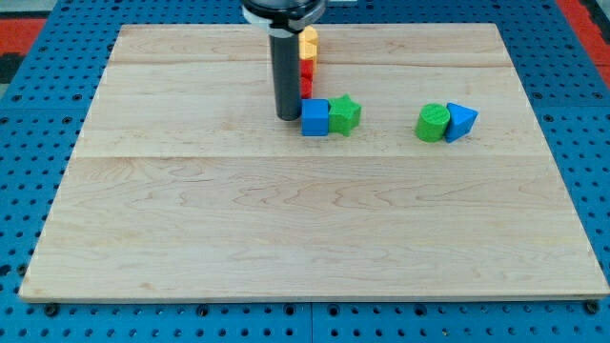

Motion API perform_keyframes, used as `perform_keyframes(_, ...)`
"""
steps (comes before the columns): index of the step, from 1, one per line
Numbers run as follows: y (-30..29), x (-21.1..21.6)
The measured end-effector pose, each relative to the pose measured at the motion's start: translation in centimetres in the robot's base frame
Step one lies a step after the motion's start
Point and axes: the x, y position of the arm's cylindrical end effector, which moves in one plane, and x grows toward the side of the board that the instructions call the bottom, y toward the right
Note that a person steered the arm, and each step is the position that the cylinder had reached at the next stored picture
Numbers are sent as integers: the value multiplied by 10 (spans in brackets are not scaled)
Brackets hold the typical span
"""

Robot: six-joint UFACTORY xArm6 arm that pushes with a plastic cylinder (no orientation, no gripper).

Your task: Slightly move the blue cube towards the top of the board

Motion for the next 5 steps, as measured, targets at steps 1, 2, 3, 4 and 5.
perform_keyframes(1, 8, -2)
perform_keyframes(2, -39, 5)
perform_keyframes(3, -43, 71)
perform_keyframes(4, -8, 68)
perform_keyframes(5, 10, 42)
